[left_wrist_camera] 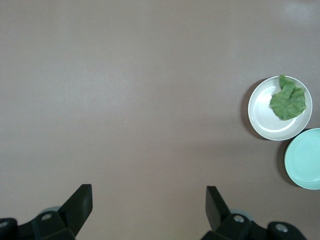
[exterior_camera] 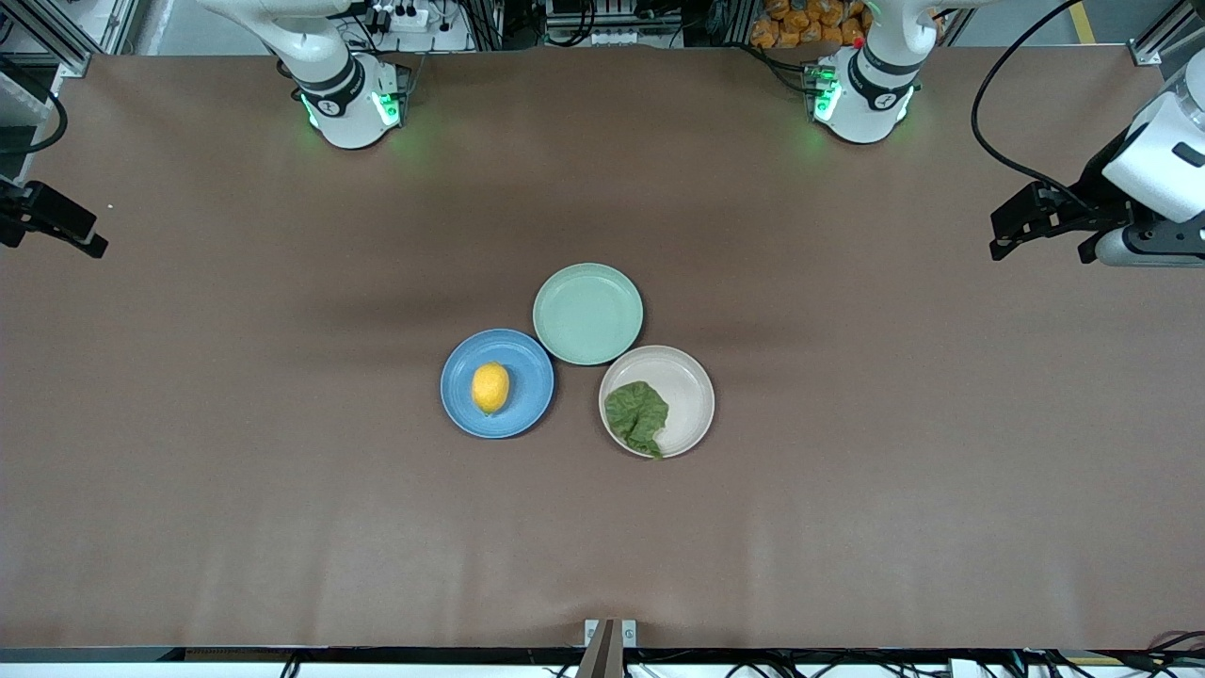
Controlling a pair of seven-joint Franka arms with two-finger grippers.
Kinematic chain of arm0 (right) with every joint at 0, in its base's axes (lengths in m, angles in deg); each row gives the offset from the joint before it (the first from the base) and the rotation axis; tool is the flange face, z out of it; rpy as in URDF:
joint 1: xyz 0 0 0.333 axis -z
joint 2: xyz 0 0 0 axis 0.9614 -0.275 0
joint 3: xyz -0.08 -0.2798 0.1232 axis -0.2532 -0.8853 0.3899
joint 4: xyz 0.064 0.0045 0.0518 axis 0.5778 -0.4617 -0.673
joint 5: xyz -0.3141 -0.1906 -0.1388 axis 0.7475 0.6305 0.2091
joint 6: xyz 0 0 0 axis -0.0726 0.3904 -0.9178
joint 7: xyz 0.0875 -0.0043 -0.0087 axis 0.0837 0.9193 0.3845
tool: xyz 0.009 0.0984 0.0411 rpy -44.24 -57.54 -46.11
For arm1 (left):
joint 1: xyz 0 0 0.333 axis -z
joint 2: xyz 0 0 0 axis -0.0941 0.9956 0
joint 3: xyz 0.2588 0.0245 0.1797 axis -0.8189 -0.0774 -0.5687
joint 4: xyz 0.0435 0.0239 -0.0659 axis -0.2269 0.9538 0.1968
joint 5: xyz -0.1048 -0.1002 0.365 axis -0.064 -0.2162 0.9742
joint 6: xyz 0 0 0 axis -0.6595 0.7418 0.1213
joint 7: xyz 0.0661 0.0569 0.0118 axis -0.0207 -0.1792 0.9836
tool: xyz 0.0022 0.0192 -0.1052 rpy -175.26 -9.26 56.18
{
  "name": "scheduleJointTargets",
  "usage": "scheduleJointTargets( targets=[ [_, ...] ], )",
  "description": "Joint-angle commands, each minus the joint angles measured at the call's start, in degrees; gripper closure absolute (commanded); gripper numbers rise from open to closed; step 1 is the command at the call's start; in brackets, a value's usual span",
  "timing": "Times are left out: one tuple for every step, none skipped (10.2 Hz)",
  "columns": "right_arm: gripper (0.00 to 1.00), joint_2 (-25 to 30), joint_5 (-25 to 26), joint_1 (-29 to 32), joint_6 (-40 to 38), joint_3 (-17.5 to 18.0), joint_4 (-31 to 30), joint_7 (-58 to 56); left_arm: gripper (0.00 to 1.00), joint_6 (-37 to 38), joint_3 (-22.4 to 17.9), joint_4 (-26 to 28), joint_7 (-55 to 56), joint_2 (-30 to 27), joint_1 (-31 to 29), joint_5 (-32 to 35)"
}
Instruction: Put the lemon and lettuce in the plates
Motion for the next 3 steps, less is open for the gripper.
scheduleJointTargets(
  targets=[
    [0.00, 0.65, -0.57, 0.76, -0.81, 0.60, 0.40, 0.03, 0.00, 1.56, 0.26, -2.08, -1.30, 0.70, -0.76, -0.88],
    [0.00, 0.73, -0.48, 0.76, -0.90, 0.60, 0.40, -0.06, 0.00, 1.56, 0.25, -2.08, -1.30, 0.70, -0.76, -0.88],
    [0.00, 0.74, -0.48, 0.76, -1.16, 0.60, 0.40, -0.06, 0.00, 1.56, 0.25, -2.08, -1.30, 0.70, -0.76, -0.88]
  ],
)
